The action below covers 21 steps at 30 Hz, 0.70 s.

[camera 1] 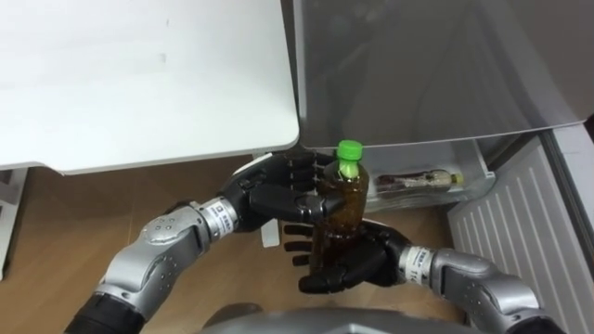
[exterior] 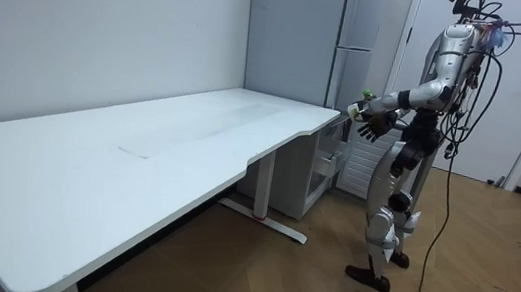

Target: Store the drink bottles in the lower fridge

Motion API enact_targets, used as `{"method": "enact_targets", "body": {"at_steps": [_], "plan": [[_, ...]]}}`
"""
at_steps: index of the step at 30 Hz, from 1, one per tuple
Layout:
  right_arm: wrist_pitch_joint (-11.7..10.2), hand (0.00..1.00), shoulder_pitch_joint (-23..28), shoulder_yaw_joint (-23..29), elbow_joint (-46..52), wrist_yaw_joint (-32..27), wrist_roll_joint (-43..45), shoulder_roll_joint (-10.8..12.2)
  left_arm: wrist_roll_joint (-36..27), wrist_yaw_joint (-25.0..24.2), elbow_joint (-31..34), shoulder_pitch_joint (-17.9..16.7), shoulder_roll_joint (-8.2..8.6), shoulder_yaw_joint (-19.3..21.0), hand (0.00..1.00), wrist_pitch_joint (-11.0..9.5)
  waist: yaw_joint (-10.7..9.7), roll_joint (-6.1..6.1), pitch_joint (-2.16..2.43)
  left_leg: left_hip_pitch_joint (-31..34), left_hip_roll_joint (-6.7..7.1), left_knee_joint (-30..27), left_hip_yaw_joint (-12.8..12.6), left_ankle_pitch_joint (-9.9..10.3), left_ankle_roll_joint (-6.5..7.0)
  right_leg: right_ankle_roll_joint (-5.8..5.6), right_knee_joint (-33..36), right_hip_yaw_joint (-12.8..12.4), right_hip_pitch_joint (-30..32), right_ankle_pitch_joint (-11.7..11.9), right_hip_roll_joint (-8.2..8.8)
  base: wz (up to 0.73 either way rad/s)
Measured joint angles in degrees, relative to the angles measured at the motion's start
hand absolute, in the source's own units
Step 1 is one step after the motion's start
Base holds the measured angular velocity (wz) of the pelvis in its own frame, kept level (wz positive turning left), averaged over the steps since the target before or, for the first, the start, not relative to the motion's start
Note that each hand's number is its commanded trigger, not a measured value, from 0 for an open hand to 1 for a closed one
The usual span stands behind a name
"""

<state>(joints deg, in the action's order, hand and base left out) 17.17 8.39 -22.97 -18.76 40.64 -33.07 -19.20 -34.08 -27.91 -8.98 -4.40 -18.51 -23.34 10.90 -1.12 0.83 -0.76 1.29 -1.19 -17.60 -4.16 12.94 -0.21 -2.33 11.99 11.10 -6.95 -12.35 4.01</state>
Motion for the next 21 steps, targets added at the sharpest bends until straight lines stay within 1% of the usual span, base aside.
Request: {"method": "enact_targets", "body": {"at_steps": [3,9,12,16,21], "plan": [[0.0,1.0,-0.3,-1.2,0.1,-0.6,-2.9,0.0,0.0,0.1,0.0,0.0,0.11,0.7,1.0,0.0,0.0,-0.07,0.05,-0.2,-0.07,-0.1,0.0,0.0,0.0,0.0,0.4,-0.1,0.0,0.0,0.0,0.0],[-0.1,1.0,-0.4,-3.0,1.1,-0.9,-5.7,0.0,-0.4,0.4,-0.8,0.0,0.09,1.9,1.0,0.1,0.0,0.0,0.1,-1.0,-0.08,0.0,0.0,0.0,0.0,-0.02,0.6,-0.1,-0.7,0.0,0.01,0.0],[-0.1,1.0,-0.4,-3.1,1.2,-1.1,-7.6,-0.1,-2.5,0.9,-1.2,0.0,0.17,1.8,1.0,0.1,-0.1,0.09,0.15,-1.0,-0.08,-0.2,0.0,0.0,0.0,-0.02,0.7,-0.1,-0.8,0.0,0.01,0.0],[-0.1,1.0,-0.4,-3.3,1.2,-1.7,-8.3,-0.1,-2.6,1.4,-1.2,0.0,0.3,1.8,1.0,0.1,-0.1,0.46,0.4,-0.7,-0.09,-0.6,-0.1,0.0,0.02,-0.04,0.7,-0.2,-0.7,0.0,0.03,0.0],[-0.1,1.0,-0.4,-3.9,1.2,-2.1,-9.6,-0.2,-2.9,1.5,-1.2,0.0,0.27,1.8,1.0,0.1,-0.2,0.55,0.45,-0.6,-0.08,-0.9,-0.2,0.0,0.04,-0.04,0.6,-0.3,-0.7,0.0,0.05,0.0]]}}
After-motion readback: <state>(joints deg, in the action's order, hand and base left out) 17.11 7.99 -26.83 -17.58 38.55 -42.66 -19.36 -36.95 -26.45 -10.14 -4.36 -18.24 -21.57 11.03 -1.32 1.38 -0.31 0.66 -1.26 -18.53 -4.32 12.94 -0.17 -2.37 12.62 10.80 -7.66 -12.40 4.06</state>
